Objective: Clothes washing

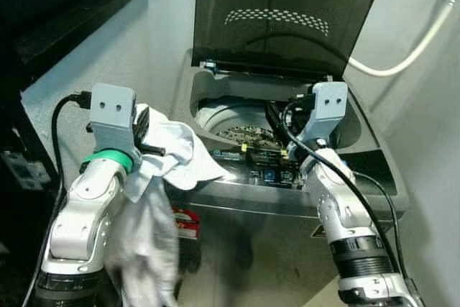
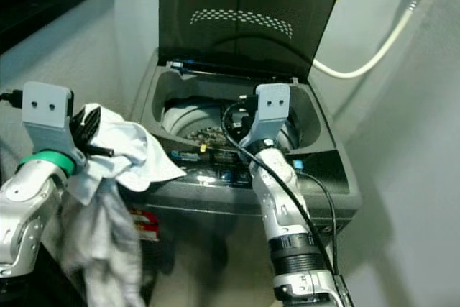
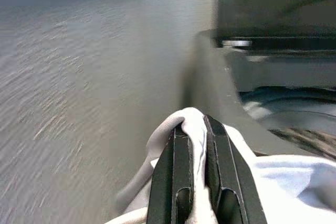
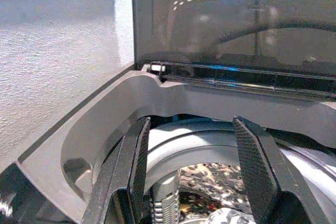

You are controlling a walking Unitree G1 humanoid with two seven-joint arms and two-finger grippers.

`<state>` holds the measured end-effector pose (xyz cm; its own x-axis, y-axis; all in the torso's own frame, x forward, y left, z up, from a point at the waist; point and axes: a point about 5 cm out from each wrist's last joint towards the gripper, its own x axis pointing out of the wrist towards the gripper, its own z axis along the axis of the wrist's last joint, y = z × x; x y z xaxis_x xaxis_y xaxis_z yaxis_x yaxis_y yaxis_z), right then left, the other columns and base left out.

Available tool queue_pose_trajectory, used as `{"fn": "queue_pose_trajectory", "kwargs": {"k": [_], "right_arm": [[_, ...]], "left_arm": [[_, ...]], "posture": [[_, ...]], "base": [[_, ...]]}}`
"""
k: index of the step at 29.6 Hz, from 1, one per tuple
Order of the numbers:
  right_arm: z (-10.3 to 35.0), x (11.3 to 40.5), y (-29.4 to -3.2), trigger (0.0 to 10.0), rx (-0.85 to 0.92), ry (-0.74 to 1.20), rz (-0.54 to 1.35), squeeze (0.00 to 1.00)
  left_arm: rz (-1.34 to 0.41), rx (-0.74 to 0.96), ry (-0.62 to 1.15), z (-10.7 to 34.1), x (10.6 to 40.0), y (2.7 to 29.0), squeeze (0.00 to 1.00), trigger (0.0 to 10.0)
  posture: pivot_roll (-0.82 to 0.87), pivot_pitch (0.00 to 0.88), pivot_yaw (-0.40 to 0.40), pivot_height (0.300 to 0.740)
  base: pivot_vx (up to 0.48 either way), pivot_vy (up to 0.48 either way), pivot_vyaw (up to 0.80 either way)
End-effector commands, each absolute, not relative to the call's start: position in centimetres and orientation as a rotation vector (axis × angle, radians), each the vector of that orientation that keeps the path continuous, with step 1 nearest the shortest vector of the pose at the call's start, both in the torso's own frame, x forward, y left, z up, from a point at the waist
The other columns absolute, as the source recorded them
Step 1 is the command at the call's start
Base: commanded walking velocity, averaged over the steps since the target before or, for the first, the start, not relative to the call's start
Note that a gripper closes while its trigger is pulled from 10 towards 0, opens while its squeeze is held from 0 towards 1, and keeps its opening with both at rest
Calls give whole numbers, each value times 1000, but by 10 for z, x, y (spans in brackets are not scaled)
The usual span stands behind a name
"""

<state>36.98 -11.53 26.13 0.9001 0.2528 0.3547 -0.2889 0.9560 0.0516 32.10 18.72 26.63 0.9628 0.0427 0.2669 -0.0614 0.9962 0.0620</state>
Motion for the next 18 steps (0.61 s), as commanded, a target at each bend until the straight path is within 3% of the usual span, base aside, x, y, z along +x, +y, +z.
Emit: {"fn": "queue_pose_trajectory", "kwargs": {"k": [1,18], "right_arm": [[259,371,-124,10000,97,-348,252,0],[259,370,-122,10000,95,-351,264,0]], "left_arm": [[36,51,-271,266,321,182,0,10000],[63,38,-293,269,319,186,0,10000]], "posture": [[62,55,12,740],[61,56,5,740]], "base": [[0,0,0],[0,0,0]]}}
